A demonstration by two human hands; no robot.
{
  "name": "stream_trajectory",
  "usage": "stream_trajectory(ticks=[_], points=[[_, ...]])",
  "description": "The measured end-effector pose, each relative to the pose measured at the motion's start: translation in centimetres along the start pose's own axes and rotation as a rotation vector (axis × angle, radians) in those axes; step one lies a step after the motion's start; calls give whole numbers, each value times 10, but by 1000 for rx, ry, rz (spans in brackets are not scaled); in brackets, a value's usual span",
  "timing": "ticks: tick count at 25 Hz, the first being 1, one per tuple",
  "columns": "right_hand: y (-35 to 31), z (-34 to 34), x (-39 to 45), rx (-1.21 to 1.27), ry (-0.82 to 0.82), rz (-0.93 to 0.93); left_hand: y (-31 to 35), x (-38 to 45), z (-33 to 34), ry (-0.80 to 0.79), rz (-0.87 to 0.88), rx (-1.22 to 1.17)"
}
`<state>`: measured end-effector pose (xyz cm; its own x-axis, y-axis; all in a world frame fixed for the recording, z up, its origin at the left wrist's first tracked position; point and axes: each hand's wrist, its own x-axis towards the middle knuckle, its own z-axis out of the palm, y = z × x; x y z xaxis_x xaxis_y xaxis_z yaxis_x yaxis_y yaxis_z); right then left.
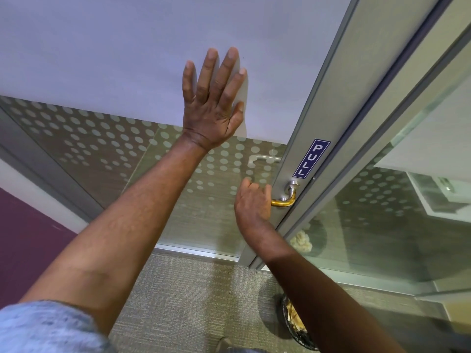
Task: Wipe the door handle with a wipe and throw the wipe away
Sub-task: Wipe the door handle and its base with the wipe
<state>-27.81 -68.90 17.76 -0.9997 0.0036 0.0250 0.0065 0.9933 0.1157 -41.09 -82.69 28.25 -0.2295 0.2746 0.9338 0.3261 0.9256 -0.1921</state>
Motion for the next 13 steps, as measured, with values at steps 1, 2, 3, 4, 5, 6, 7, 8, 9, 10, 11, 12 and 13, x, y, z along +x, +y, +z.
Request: stream_trajectory(ticks=[1,2,3,4,5,6,7,8,9,10,11,12,13], points=[[2,6,-8,-105,19,-40,0,0,0,-2,4,-2],[5,11,-13,-163,29,-76,0,-1,0,-4,7,-2],[8,13,-15,-211,30,-109,0,-1,-1,-5,7,2],[9,12,-13,-261,7,-131,1,-1,-1,-4,4,3],[8,10,-9,-297,-26,-153,1,-1,-1,-1,1,0],[7,5,-5,-311,-64,-180,0,-1,0,1,1,0],[5,-1,-1,-299,-79,-190,-1,-1,0,2,3,5],[3,-5,5,-233,-93,-172,-2,-1,0,3,5,12],[1,-9,10,-154,-103,-145,-2,-2,0,4,5,16],[1,-12,14,-88,-120,-119,-2,-2,0,5,3,10],[1,-14,18,-45,-136,-102,-1,-2,1,4,1,3],[2,-13,21,-11,-127,-86,-1,-1,2,2,1,4],[2,-12,22,38,-108,-62,-1,-1,2,-1,1,7]])
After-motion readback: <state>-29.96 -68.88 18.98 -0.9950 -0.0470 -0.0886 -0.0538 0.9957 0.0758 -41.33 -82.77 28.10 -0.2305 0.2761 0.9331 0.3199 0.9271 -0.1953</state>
